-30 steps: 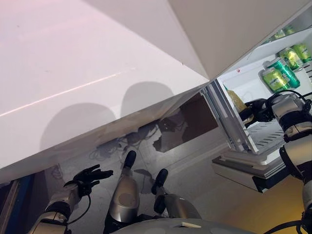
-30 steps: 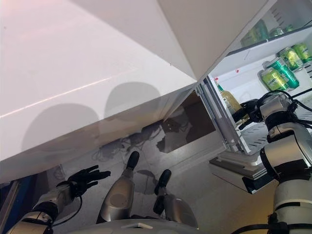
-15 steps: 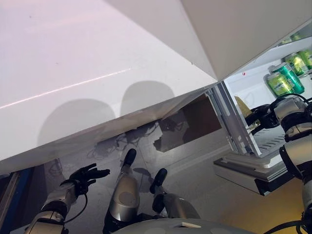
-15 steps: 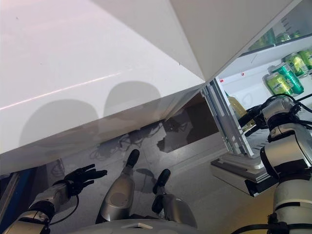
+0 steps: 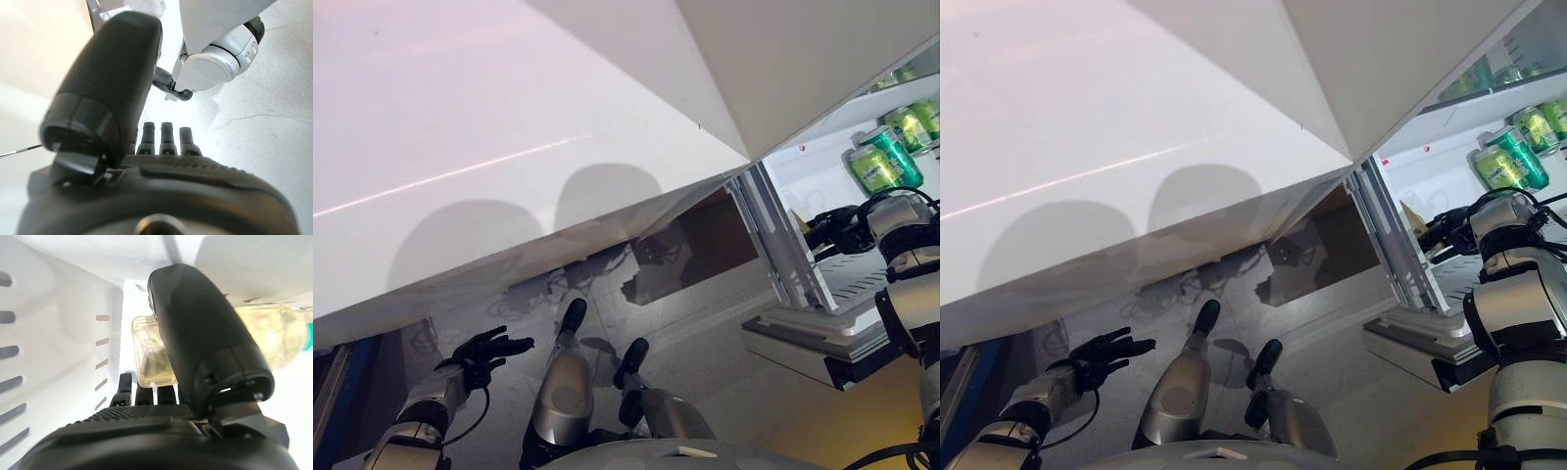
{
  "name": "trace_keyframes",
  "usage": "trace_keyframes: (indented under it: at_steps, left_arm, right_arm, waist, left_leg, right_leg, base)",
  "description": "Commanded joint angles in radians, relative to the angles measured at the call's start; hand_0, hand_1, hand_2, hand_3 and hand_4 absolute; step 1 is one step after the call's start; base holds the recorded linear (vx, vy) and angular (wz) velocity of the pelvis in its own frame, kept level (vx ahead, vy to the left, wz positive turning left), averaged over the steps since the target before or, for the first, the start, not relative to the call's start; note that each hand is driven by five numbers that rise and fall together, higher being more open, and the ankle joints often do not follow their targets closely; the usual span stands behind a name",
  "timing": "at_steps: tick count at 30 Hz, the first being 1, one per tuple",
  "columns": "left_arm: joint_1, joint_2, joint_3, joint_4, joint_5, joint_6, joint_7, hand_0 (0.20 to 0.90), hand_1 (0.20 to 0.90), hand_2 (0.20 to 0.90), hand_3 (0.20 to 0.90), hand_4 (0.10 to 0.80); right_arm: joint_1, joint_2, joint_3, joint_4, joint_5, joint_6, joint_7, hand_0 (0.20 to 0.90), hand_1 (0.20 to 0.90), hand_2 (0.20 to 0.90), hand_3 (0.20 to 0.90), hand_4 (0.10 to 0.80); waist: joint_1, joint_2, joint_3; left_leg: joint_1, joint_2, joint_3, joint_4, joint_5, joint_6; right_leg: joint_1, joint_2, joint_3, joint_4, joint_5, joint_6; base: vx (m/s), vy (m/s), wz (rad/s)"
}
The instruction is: Put drinks into fridge and close the fridge
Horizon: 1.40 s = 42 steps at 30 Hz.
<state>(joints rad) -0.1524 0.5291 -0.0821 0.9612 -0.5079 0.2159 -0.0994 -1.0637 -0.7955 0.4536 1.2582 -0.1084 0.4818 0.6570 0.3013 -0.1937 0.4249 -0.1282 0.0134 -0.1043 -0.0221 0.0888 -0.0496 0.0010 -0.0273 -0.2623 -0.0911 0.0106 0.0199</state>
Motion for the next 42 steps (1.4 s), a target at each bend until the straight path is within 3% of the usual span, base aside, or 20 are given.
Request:
trace_keyframes:
  at_steps: [1, 12, 17, 20, 27, 31, 36, 39, 42]
  left_arm:
    - [0.044, 0.033, -0.025, -0.01, 0.024, 0.006, 0.012, 0.9, 0.9, 0.9, 0.9, 0.8]
    - [0.036, 0.043, -0.027, 0.013, 0.023, 0.015, -0.008, 0.9, 0.9, 0.9, 0.9, 0.8]
    - [0.052, 0.042, -0.022, 0.036, 0.04, 0.012, -0.032, 0.9, 0.9, 0.9, 0.9, 0.8]
    - [0.074, 0.034, -0.018, 0.052, 0.053, 0.007, -0.045, 0.9, 0.9, 0.9, 0.9, 0.8]
    - [0.12, 0.011, -0.015, 0.09, 0.063, 0.002, -0.066, 0.9, 0.9, 0.9, 0.9, 0.8]
    - [0.14, -0.023, -0.002, 0.15, 0.077, -0.007, -0.078, 0.9, 0.9, 0.9, 0.9, 0.8]
    - [0.171, -0.075, 0.034, 0.191, 0.099, -0.036, -0.075, 0.9, 0.9, 0.9, 0.9, 0.8]
    - [0.197, -0.104, 0.057, 0.198, 0.119, -0.051, -0.084, 0.9, 0.9, 0.9, 0.9, 0.8]
    - [0.233, -0.138, 0.072, 0.201, 0.136, -0.077, -0.085, 0.9, 0.9, 0.9, 0.9, 0.8]
  right_arm:
    - [-0.049, -0.074, 0.06, 0.025, -0.01, -0.002, -0.061, 0.9, 0.9, 0.9, 0.9, 0.8]
    - [-0.066, -0.096, 0.041, -0.006, 0.101, -0.014, -0.295, 0.9, 0.9, 0.9, 0.9, 0.8]
    - [-0.065, -0.145, 0.015, -0.059, 0.177, -0.1, -0.373, 0.9, 0.9, 0.9, 0.9, 0.8]
    - [-0.047, -0.185, 0.009, -0.134, 0.199, -0.154, -0.419, 0.9, 0.9, 0.9, 0.9, 0.8]
    - [0.022, -0.283, -0.047, -0.443, 0.294, -0.178, -0.512, 0.9, 0.9, 0.9, 0.9, 0.8]
    - [0.127, -0.311, -0.196, -0.688, 0.311, -0.258, -0.621, 0.9, 0.9, 0.9, 0.9, 0.8]
    - [0.355, -0.276, -0.443, -1.013, 0.308, -0.311, -0.682, 0.9, 0.9, 0.9, 0.9, 0.8]
    - [0.526, -0.227, -0.592, -1.17, 0.306, -0.395, -0.745, 0.9, 0.9, 0.9, 0.9, 0.8]
    - [0.709, -0.136, -0.749, -1.321, 0.308, -0.547, -0.85, 0.9, 0.9, 0.9, 0.9, 0.8]
  waist:
    - [0.004, 0.03, -0.024]
    - [-0.018, 0.039, -0.045]
    - [-0.042, 0.047, -0.078]
    - [-0.066, 0.052, -0.11]
    - [-0.132, 0.081, -0.168]
    - [-0.19, 0.122, -0.209]
    - [-0.248, 0.161, -0.239]
    - [-0.283, 0.174, -0.257]
    - [-0.318, 0.188, -0.274]
  left_leg:
    - [-0.044, -0.046, 0.024, 0.011, -0.042, 0.055]
    - [-0.017, -0.043, 0.039, -0.002, -0.046, 0.057]
    - [0.011, -0.041, 0.049, -0.011, -0.05, 0.055]
    - [0.037, -0.041, 0.059, -0.02, -0.056, 0.057]
    - [0.072, -0.044, 0.087, -0.023, -0.066, 0.057]
    - [0.101, -0.047, 0.104, -0.033, -0.073, 0.06]
    - [0.126, -0.05, 0.113, -0.04, -0.081, 0.064]
    - [0.141, -0.048, 0.124, -0.044, -0.087, 0.067]
    - [0.155, -0.047, 0.134, -0.046, -0.098, 0.069]
  right_leg:
    - [-0.1, 0.004, 0.005, 0.062, 0.077, 0.04]
    - [-0.088, 0.005, 0.011, 0.064, 0.072, 0.038]
    - [-0.071, 0.002, 0.02, 0.06, 0.069, 0.039]
    - [-0.057, 0.001, 0.033, 0.056, 0.066, 0.039]
    - [-0.041, -0.004, 0.061, 0.052, 0.058, 0.04]
    - [-0.028, -0.008, 0.093, 0.049, 0.047, 0.041]
    - [-0.017, -0.011, 0.122, 0.047, 0.039, 0.041]
    - [-0.01, -0.008, 0.137, 0.046, 0.032, 0.038]
    - [-0.007, -0.002, 0.16, 0.048, 0.026, 0.036]
  base:
    - [0.0, 0.0, 0.0]
    - [-0.005, 0.009, 0.0]
    - [-0.001, 0.062, -0.03]
    - [0.033, 0.071, -0.07]
    - [0.016, 0.095, -0.1]
    - [0.028, 0.109, -0.14]
    - [0.016, 0.077, -0.13]
    - [0.04, 0.045, -0.04]
    - [0.042, 0.031, -0.16]
